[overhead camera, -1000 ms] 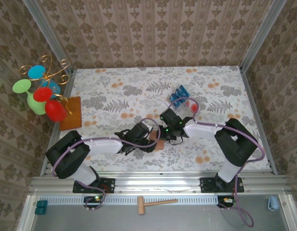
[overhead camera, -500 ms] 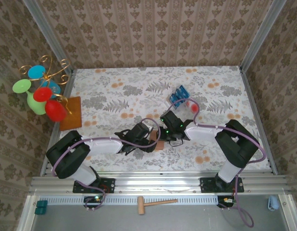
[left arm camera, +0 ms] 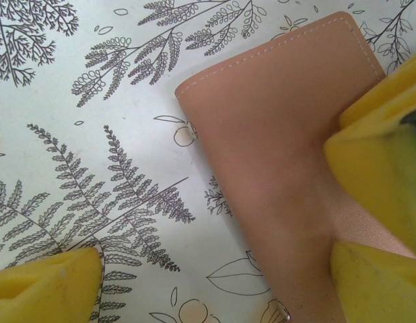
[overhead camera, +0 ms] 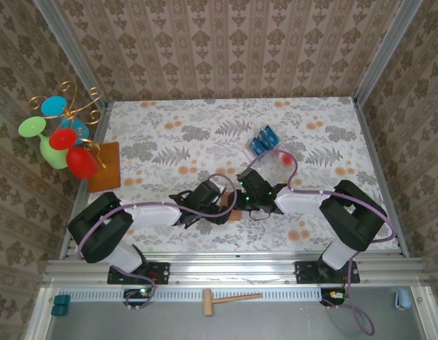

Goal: Put the credit cards into the card holder
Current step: Close the button on the card holder, then reset both arms

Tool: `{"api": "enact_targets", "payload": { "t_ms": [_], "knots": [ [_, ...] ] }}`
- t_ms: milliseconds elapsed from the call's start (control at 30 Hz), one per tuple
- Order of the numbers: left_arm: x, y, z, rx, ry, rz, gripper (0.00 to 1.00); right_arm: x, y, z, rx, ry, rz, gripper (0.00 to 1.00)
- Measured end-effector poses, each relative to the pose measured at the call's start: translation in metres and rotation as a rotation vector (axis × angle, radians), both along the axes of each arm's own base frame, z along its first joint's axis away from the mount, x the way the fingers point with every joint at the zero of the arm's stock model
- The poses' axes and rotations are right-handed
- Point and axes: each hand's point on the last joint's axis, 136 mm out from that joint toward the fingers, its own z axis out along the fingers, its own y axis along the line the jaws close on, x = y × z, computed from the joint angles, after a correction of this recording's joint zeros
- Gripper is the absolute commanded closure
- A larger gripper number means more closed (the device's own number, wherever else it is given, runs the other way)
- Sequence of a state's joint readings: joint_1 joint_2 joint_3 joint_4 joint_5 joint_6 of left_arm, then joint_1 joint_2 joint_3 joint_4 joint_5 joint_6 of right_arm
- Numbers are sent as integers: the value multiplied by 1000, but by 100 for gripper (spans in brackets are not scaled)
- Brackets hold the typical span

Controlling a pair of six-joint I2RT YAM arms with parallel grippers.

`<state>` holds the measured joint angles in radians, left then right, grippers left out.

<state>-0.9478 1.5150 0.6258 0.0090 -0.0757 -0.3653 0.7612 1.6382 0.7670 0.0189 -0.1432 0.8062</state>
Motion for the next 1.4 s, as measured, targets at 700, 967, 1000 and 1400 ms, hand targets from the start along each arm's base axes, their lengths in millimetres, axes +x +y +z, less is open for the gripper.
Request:
{"api": "enact_targets", "payload": {
  "t_ms": [700, 967, 1000, 1400],
  "knots": [
    [64, 52, 126, -203, -213, 258, 0, 76, -50, 138, 47, -101, -145, 0],
    [132, 182, 204, -211, -449, 641, 0, 106, -187, 220, -83, -374, -468, 0],
    [138, 203, 209, -204, -481, 698, 0, 105, -209, 219, -135, -402, -527, 0],
    [149, 290, 73, 111, -492, 783, 0, 71, -347, 87, -741, -410, -735, 0]
  ]
}}
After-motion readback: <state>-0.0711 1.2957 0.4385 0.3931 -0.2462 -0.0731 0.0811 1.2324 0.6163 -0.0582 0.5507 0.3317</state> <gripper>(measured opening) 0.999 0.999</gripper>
